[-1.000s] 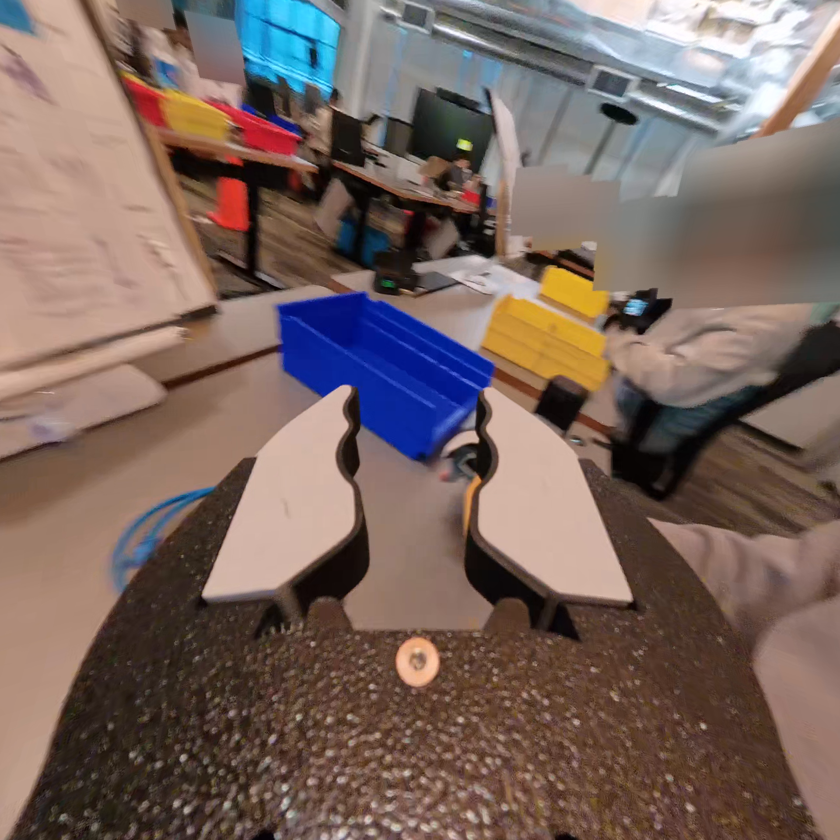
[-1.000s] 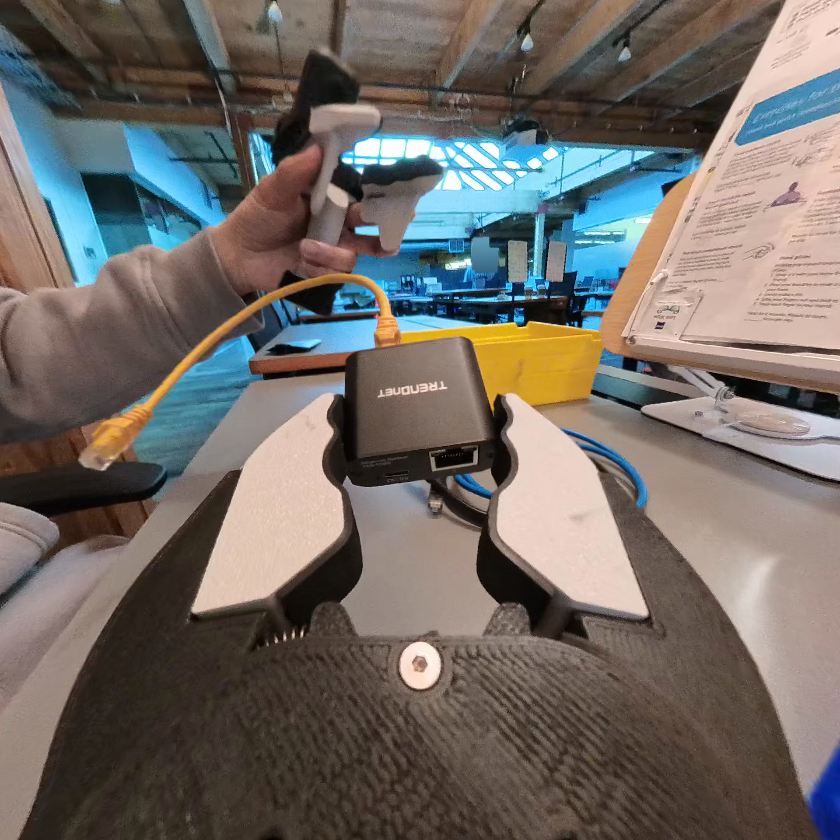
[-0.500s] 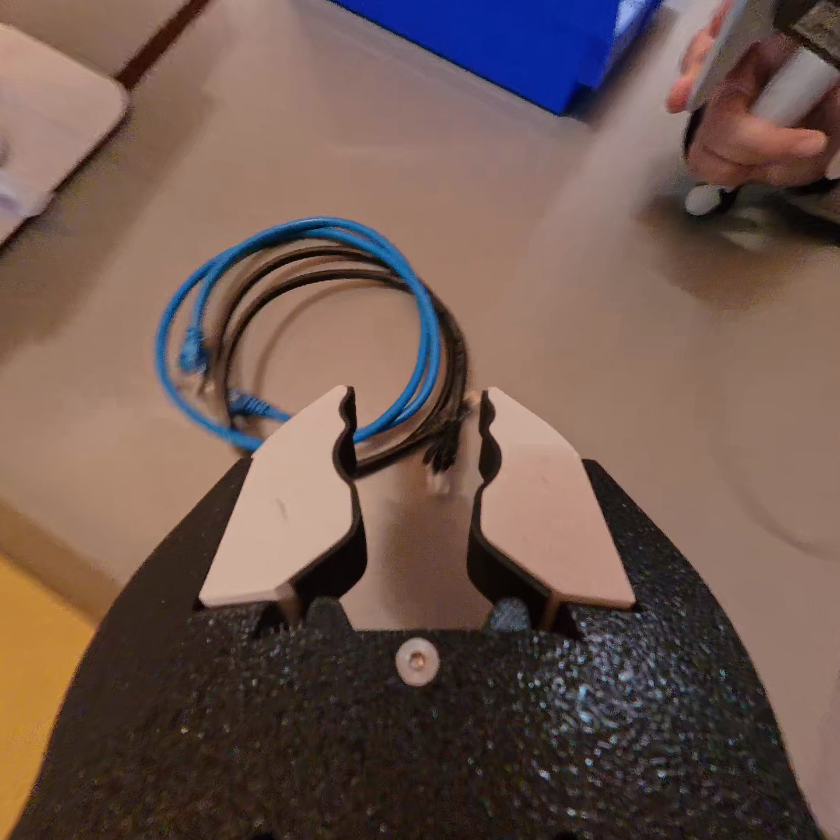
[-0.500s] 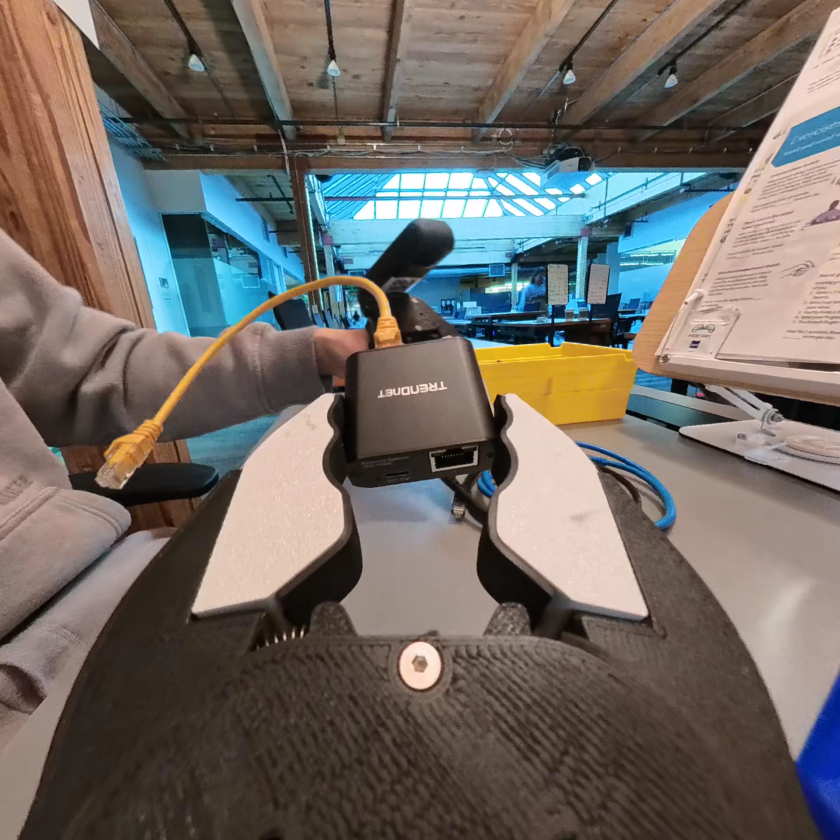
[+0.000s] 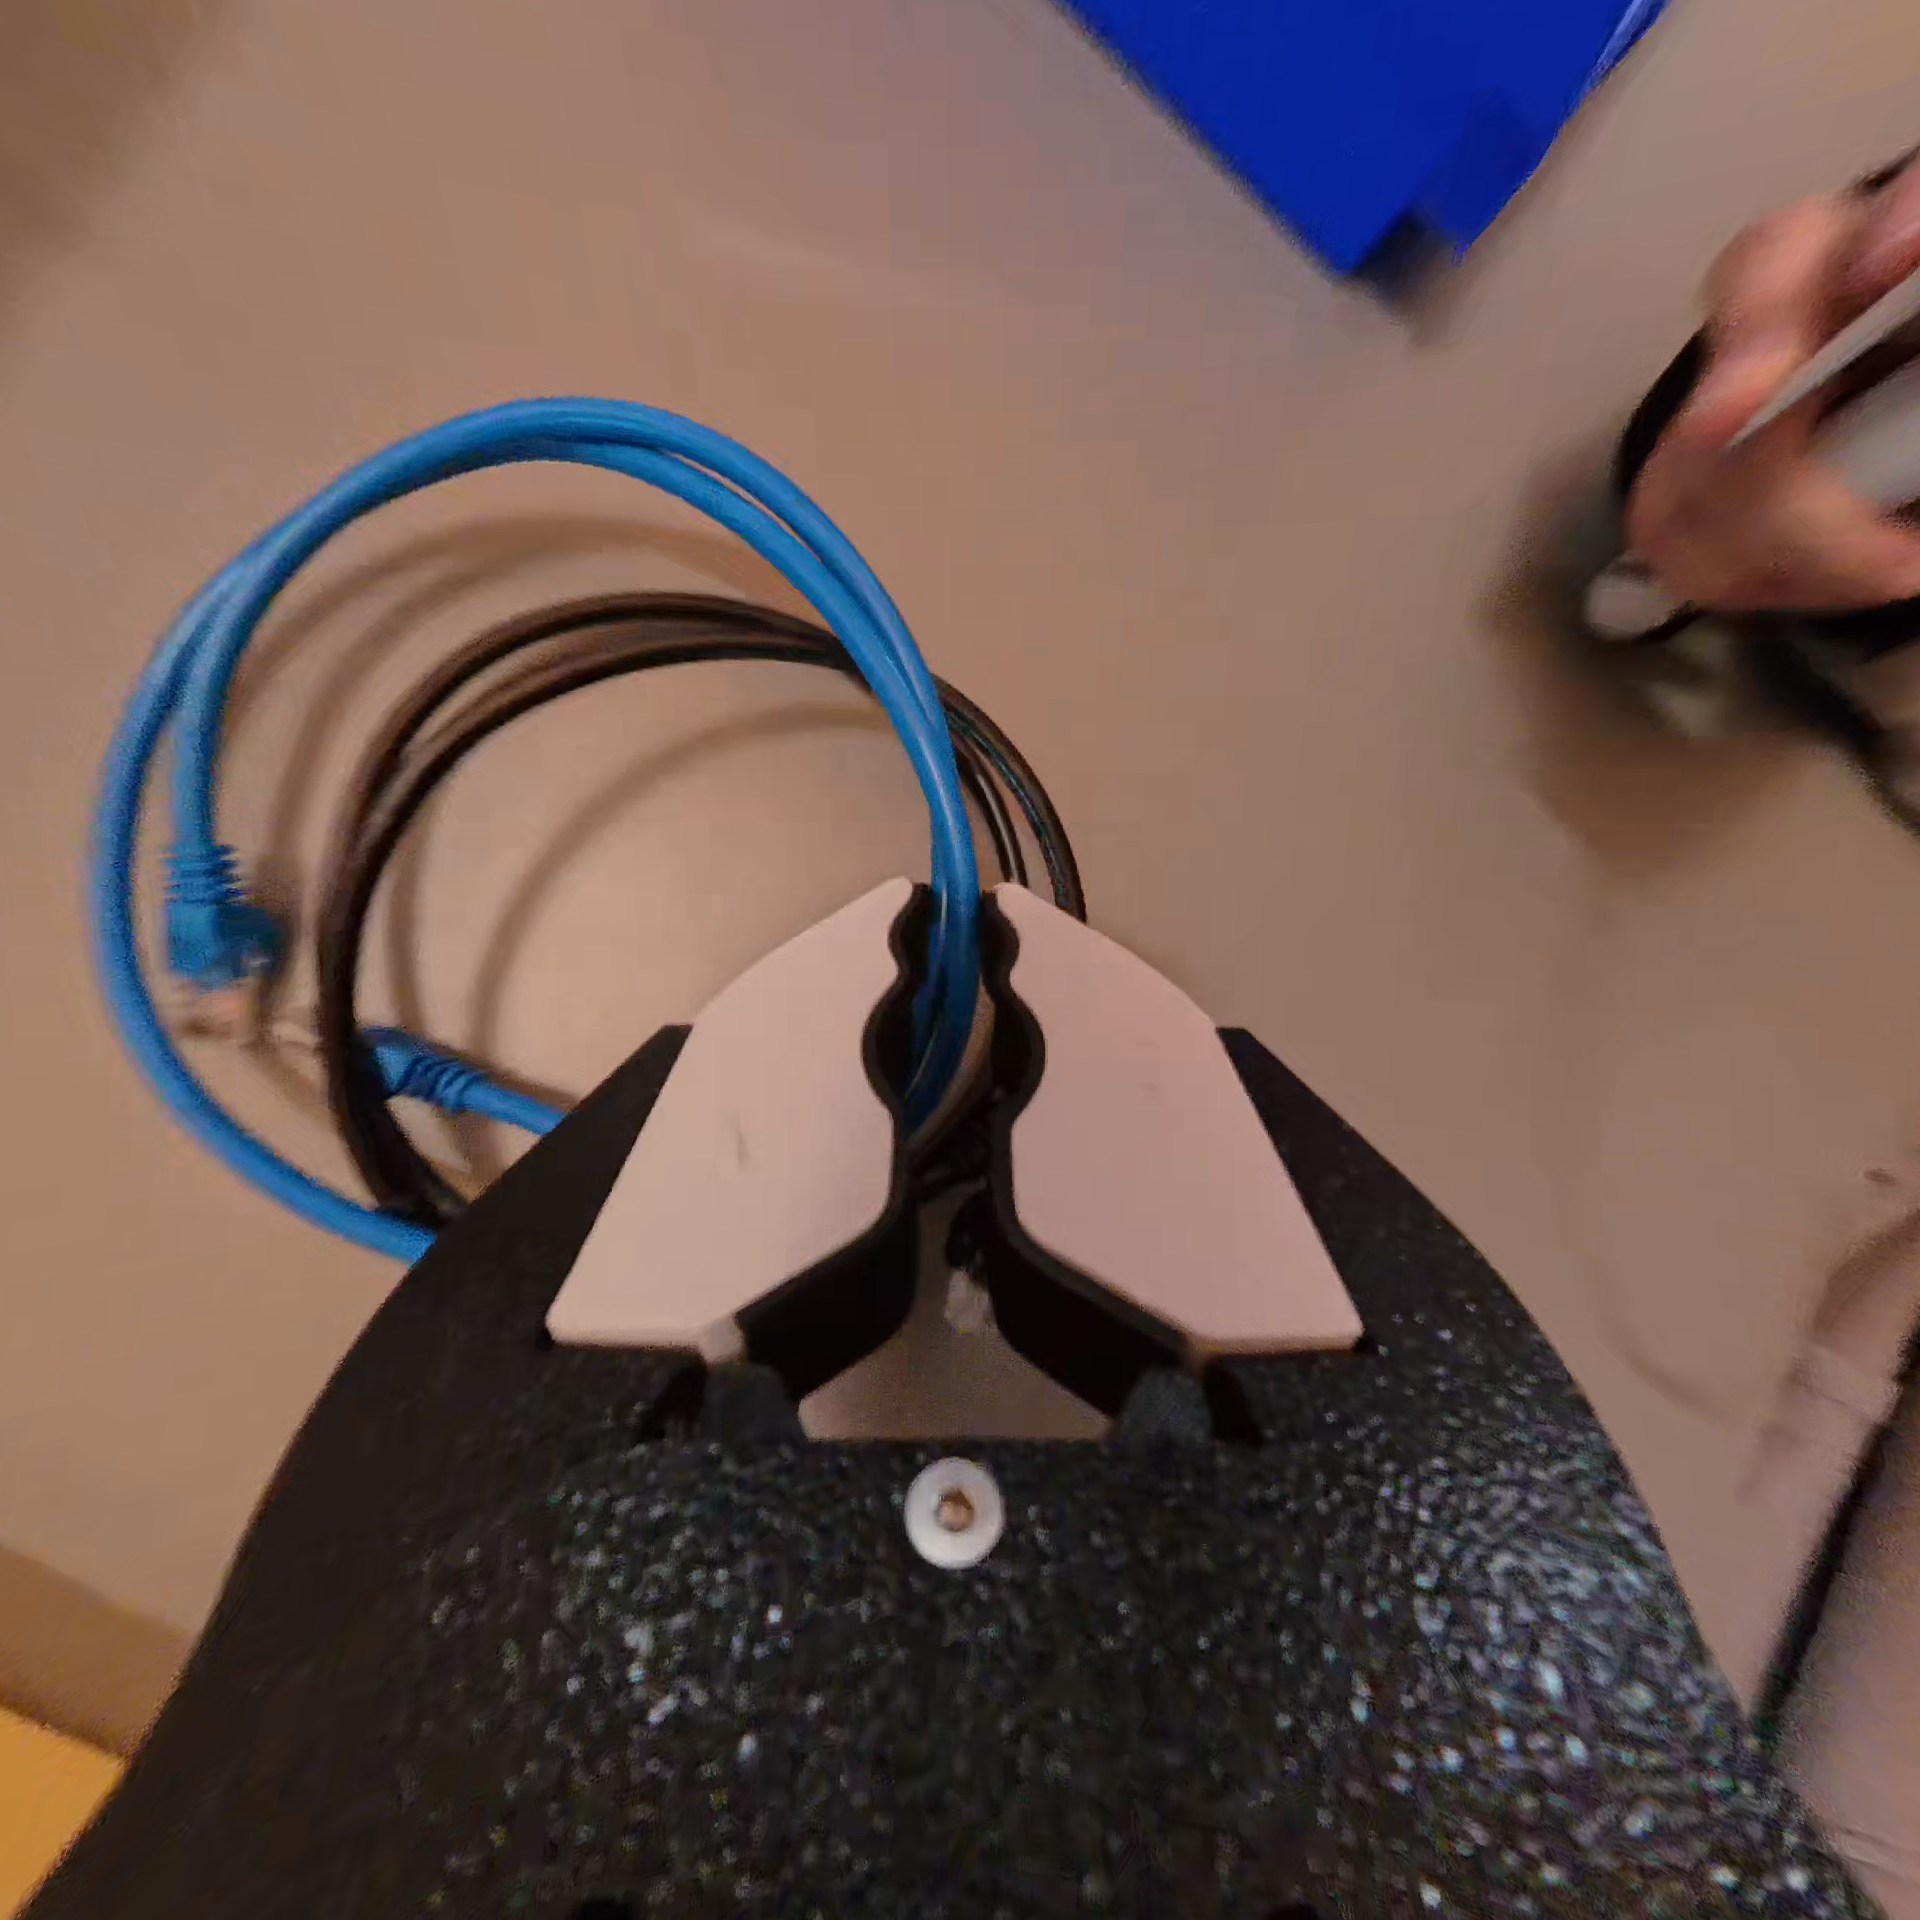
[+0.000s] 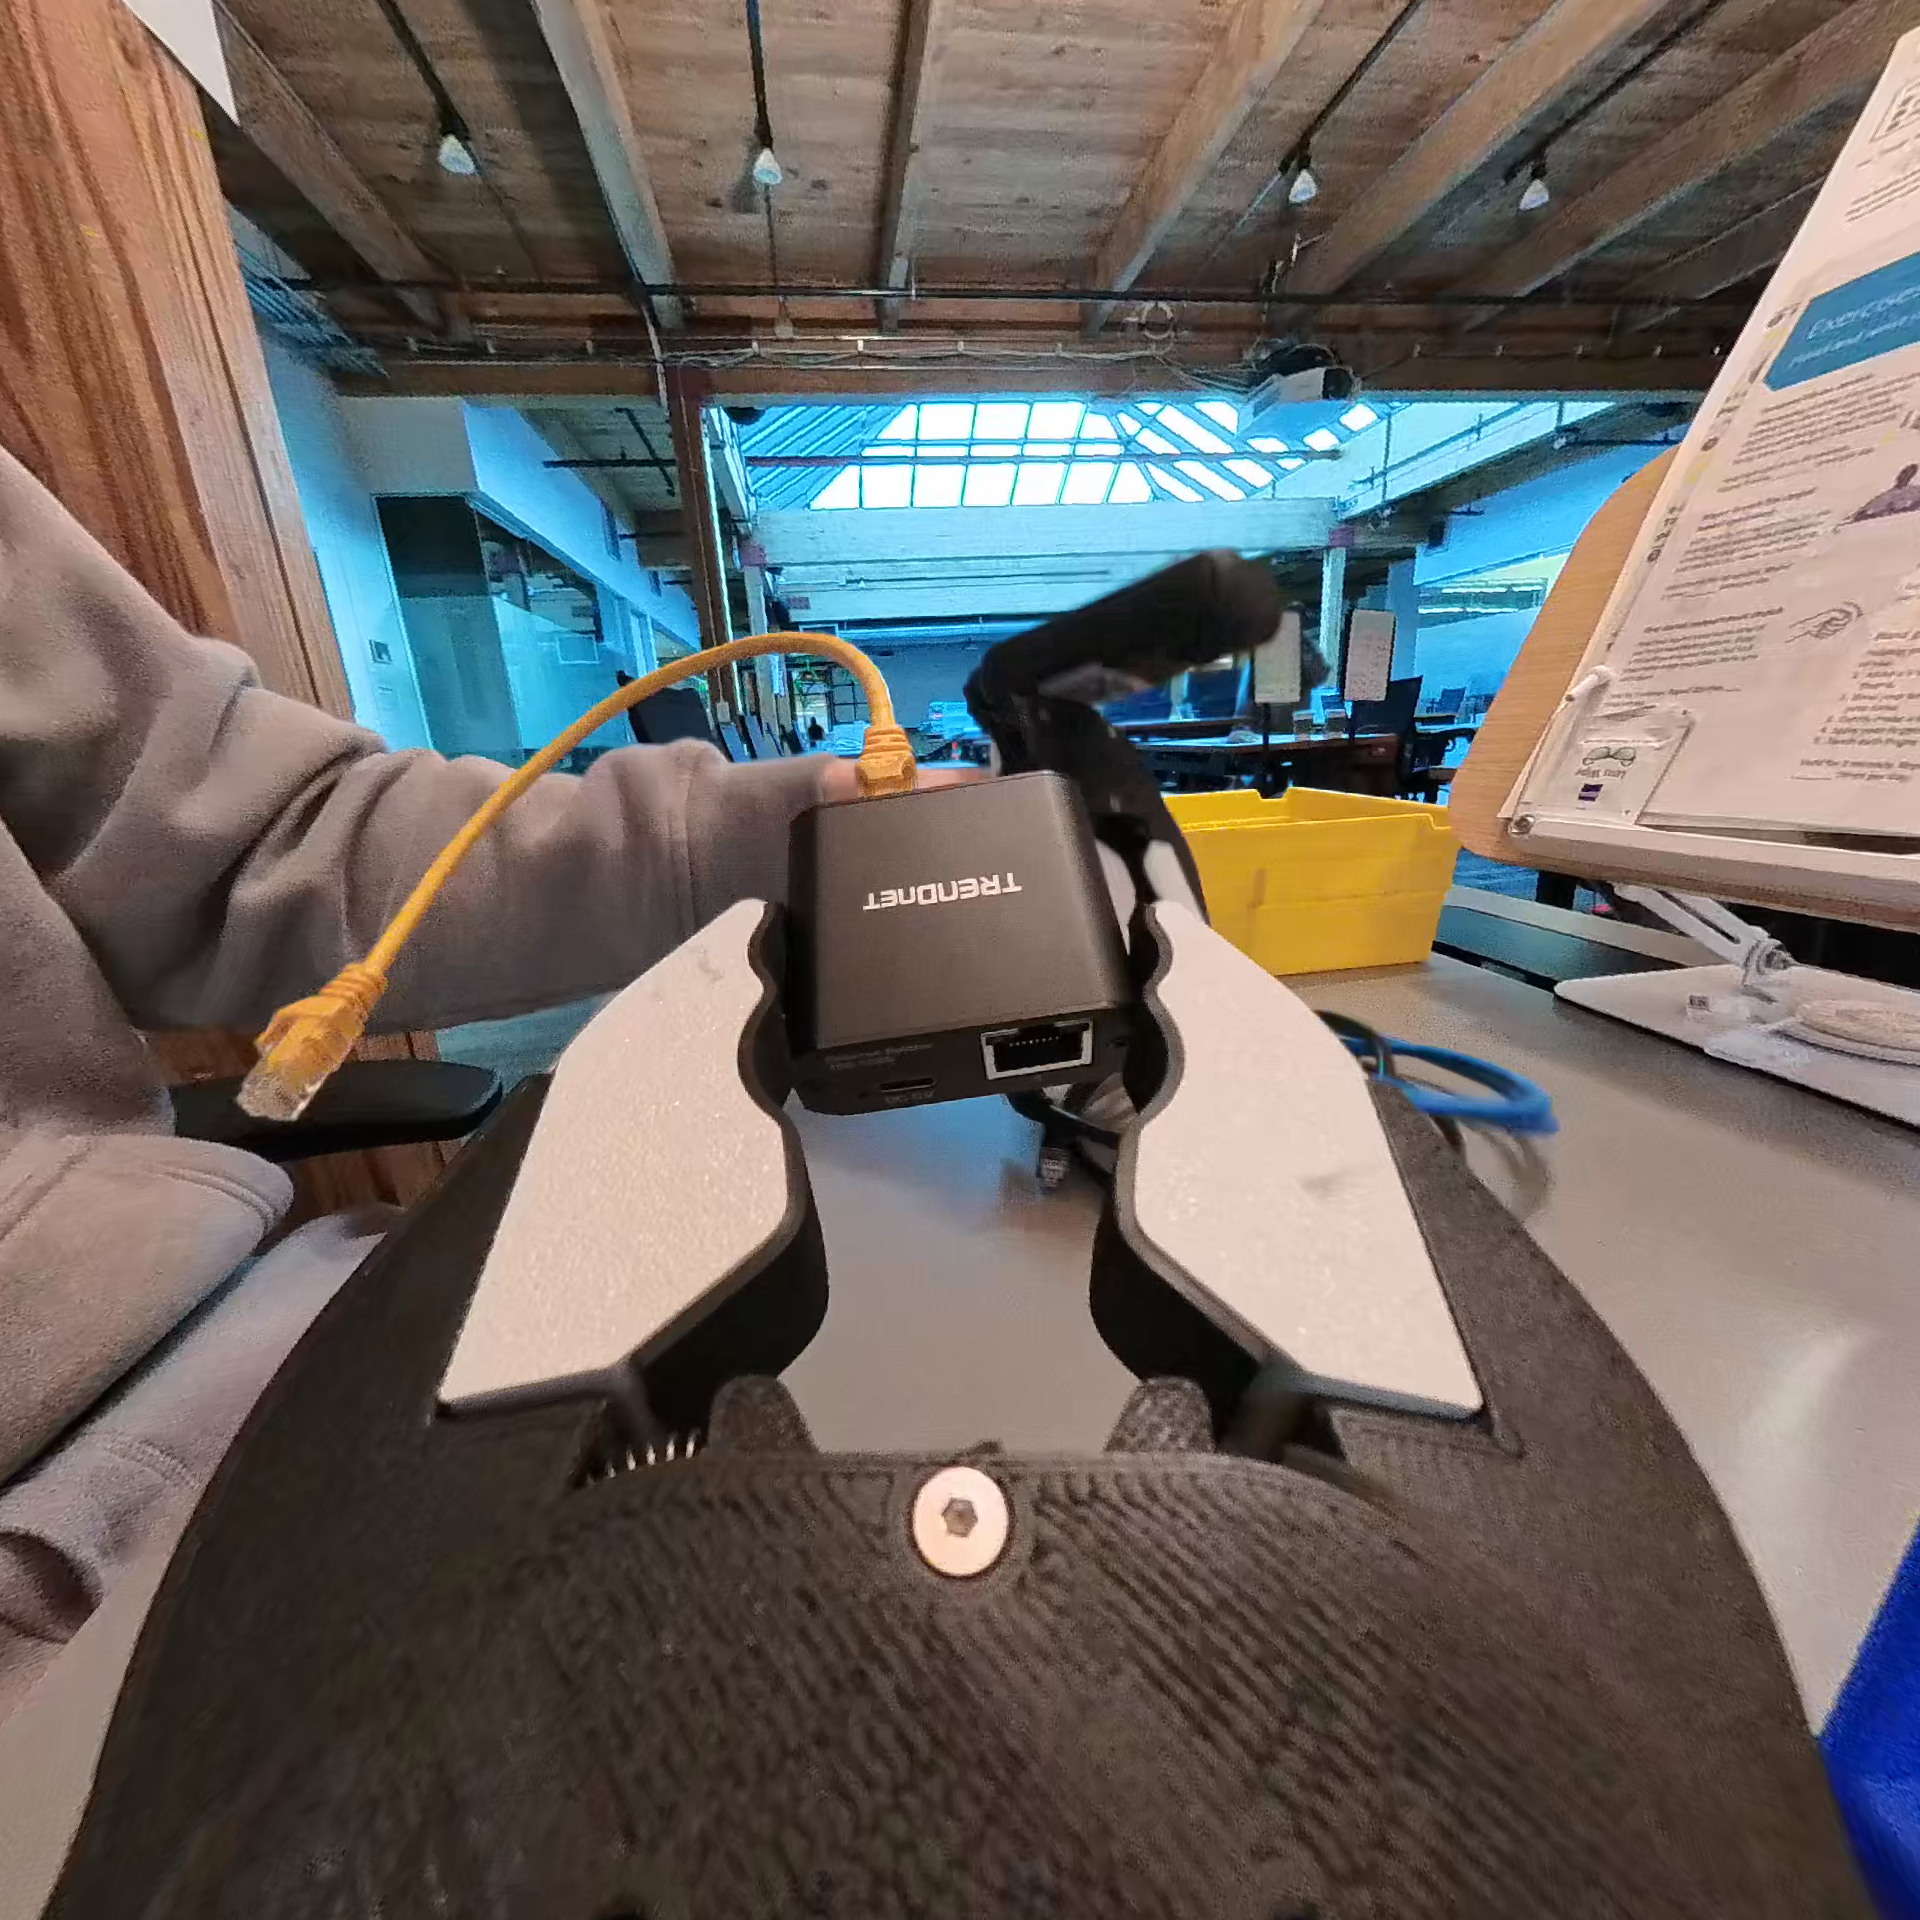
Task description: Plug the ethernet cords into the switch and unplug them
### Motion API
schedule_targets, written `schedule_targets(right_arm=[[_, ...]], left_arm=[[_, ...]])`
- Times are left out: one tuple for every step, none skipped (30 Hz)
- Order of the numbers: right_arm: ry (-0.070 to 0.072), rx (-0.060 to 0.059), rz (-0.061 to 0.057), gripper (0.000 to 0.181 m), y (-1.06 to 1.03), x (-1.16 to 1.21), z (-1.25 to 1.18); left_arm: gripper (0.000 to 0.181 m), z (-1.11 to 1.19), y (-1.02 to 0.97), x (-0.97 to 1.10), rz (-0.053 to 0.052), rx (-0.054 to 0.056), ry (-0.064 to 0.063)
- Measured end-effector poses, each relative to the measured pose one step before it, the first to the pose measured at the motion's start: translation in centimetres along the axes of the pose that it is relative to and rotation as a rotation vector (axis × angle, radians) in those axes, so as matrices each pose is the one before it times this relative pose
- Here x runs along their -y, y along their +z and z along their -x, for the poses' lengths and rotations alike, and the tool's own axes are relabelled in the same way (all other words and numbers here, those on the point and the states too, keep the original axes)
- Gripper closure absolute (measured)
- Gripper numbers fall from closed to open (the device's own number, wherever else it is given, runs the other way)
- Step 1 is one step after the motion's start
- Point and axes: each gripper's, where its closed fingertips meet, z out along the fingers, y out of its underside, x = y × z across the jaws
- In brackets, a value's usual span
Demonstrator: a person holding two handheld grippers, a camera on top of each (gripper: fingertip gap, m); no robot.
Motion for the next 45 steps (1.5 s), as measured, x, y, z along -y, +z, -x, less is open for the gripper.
schedule_targets(right_arm=[[0.0005,0.0037,0.0007,0.118,0.002,-0.011,0.04],[0.0013,0.0037,0.0013,0.118,0.017,-0.013,0.031],[0.0031,0.003,0.0014,0.118,0.016,-0.023,0.003],[0.0033,0.003,-0.0007,0.118,0.001,0.015,0.002],[0.0023,0.0034,-0.0024,0.118,-0.01,0.022,0.013],[0.0019,0.002,-0.0024,0.118,-0.014,0.032,0.005],[0.0007,-0.0008,-0.0027,0.118,0.006,0.02,-0.035],[0.0002,0.0013,-0.0007,0.118,0.009,-0.002,0.005],[-0.0005,0.0037,0.0012,0.118,0.015,-0.014,0.05],[-0.002,-0.0005,0.0009,0.118,0.006,-0.007,0.019],[-0.0013,0.0005,-0.0003,0.118,-0.003,0.003,0.019],[-0.0012,-0.0014,-0.0013,0.118,-0.008,0.01,-0.002],[-0.0012,0.0,-0.0018,0.118,-0.021,0.034,0.011],[-0.0003,-0.0016,-0.0016,0.118,-0.02,0.019,-0.015],[-0.0011,0.0001,-0.0011,0.118,-0.009,0.008,0.017],[-0.0007,-0.0001,-0.0006,0.118,-0.003,0.009,0.006],[-0.0005,0.0019,-0.0012,0.118,-0.011,0.011,0.036],[0.0011,0.0009,-0.0004,0.118,-0.004,0.009,-0.01],[0.0022,0.0004,0.0,0.118,0.002,0.001,-0.011],[0.0018,-0.0001,-0.0005,0.118,0.006,0.008,-0.021],[0.0009,0.0002,-0.0018,0.118,-0.026,0.015,-0.003],[0.0004,0.001,-0.0023,0.118,-0.019,0.032,0.004],[0.0012,0.0001,-0.0018,0.118,-0.016,0.024,-0.015],[0.0018,-0.0022,-0.0016,0.118,-0.017,0.022,-0.04],[0.0013,-0.0002,-0.0021,0.118,-0.026,0.022,-0.016],[0.0005,0.0009,-0.0024,0.118,-0.018,0.034,0.003],[0.0,-0.0006,-0.0022,0.118,-0.021,0.02,-0.011],[0.001,-0.0019,-0.0008,0.118,-0.006,0.015,-0.025],[0.0013,0.0003,-0.0004,0.118,-0.008,0.0,-0.016],[0.0007,0.0004,0.0006,0.118,0.006,0.0,-0.001],[0.0009,0.002,0.0022,0.118,0.024,-0.031,0.022],[0.0006,0.0006,0.0032,0.118,0.038,-0.041,-0.003],[-0.0003,0.0,0.0035,0.118,0.032,-0.045,0.005],[-0.0022,0.0011,0.0033,0.118,0.031,-0.044,0.037],[-0.0037,0.0002,0.0032,0.118,0.031,-0.032,0.037],[-0.002,0.0019,0.0028,0.118,0.033,-0.034,0.039],[-0.0006,-0.0009,0.002,0.118,0.012,-0.025,-0.001],[-0.0002,0.0011,0.0011,0.118,0.016,-0.012,0.018],[-0.0008,-0.0001,-0.0001,0.118,-0.006,0.002,0.006],[-0.0005,0.001,-0.0003,0.118,0.005,0.003,0.019],[0.0009,0.0014,-0.0003,0.118,-0.006,-0.003,0.006],[0.0012,-0.0004,0.0005,0.118,0.001,-0.006,-0.018],[0.0008,0.0012,0.0012,0.118,0.01,-0.01,0.006],[-0.0009,0.003,0.0008,0.118,0.009,-0.005,0.039],[-0.0021,-0.0008,0.0007,0.118,0.005,-0.015,0.012]], left_arm=[[0.173,0.025,-1.46,0.923,-0.0569,-0.0083,-0.0212],[0.174,-0.096,-1.579,1.241,-0.0737,-0.0179,-0.0215],[0.175,-0.298,-1.616,1.471,-0.082,-0.033,-0.0292],[0.176,-0.394,-1.564,1.608,-0.0836,-0.0373,-0.0369],[0.176,-0.727,-1.344,1.581,-0.0785,-0.0606,-0.0339],[0.176,-0.848,-1.061,1.416,-0.0687,-0.0681,-0.0301],[0.177,-0.501,-0.791,1.162,-0.0587,-0.0435,-0.0221],[0.177,-0.261,-0.559,0.689,-0.0312,-0.0319,-0.0228],[0.177,-0.147,-0.42,0.381,-0.0141,-0.0241,-0.0335],[0.177,-0.287,-0.372,0.408,-0.0199,-0.0283,-0.0469],[0.177,-0.619,-0.373,0.363,-0.0197,-0.0444,-0.0415],[0.177,-0.755,-0.34,0.182,-0.0088,-0.0484,-0.0225],[0.177,-0.577,-0.321,0.061,-0.0052,-0.0284,0.0046],[0.177,-0.437,-0.317,-0.144,0.0027,-0.0104,0.0283],[0.177,-0.412,-0.314,-0.391,0.0134,-0.0012,0.0435],[0.177,-0.389,-0.332,-0.687,0.0256,0.0048,0.0492],[0.177,-0.449,-0.353,-0.824,0.0256,0.0055,0.0482],[0.177,-0.514,-0.369,-0.834,0.0146,0.004,0.0445],[0.176,-0.494,-0.372,-0.91,0.0103,0.006,0.0369],[0.176,-0.446,-0.388,-1.098,0.0181,0.0073,0.0316],[0.176,-0.405,-0.384,-1.211,0.0209,0.0121,0.0358],[0.176,-0.357,-0.356,-1.313,0.0217,0.0159,0.0447],[0.176,-0.292,-0.318,-1.453,0.0261,0.0202,0.0526],[0.176,-0.205,-0.304,-1.606,0.0353,0.0251,0.0479],[0.176,-0.24,-0.25,-1.6,0.038,0.0193,0.0341],[0.177,-0.275,-0.248,-1.444,0.0317,0.0127,0.0206],[0.177,-0.388,-0.298,-1.082,0.0133,0.0056,0.0104],[0.176,-0.588,-0.372,-0.696,-0.0076,-0.0104,0.0022],[0.177,-0.635,-0.383,-0.541,-0.0156,-0.0191,-0.0025],[0.176,-0.393,-0.325,-0.639,-0.0042,-0.0081,-0.0047],[0.176,-0.128,-0.267,-0.743,0.0049,0.0059,-0.0031],[0.177,-0.106,-0.218,-0.813,0.0121,0.0044,0.0015],[0.177,-0.254,-0.13,-0.796,0.0178,-0.0036,0.0029],[0.176,-0.259,-0.033,-0.705,0.0177,-0.0011,0.0054],[0.177,-0.255,0.062,-0.673,0.0196,-0.0016,0.0067],[0.177,-0.31,0.114,-0.769,0.0268,-0.008,0.0056],[0.177,-0.309,0.169,-0.877,0.0348,-0.0105,0.0044],[0.176,-0.419,0.23,-0.812,0.0359,-0.0153,0.0019],[0.176,-0.451,0.294,-0.725,0.0365,-0.0162,0.0037],[0.176,-0.365,0.345,-0.718,0.0393,-0.0103,0.0086],[0.176,-0.236,0.36,-0.762,0.0437,-0.0056,0.0066],[0.176,-0.227,0.337,-0.849,0.0487,-0.0104,-0.0024],[0.175,-0.253,0.25,-0.711,0.0426,-0.0162,-0.014],[0.175,-0.132,0.11,-0.381,0.0231,-0.0094,-0.0191],[0.174,-0.23,-0.039,0.003,-0.0023,-0.0153,-0.0258]])
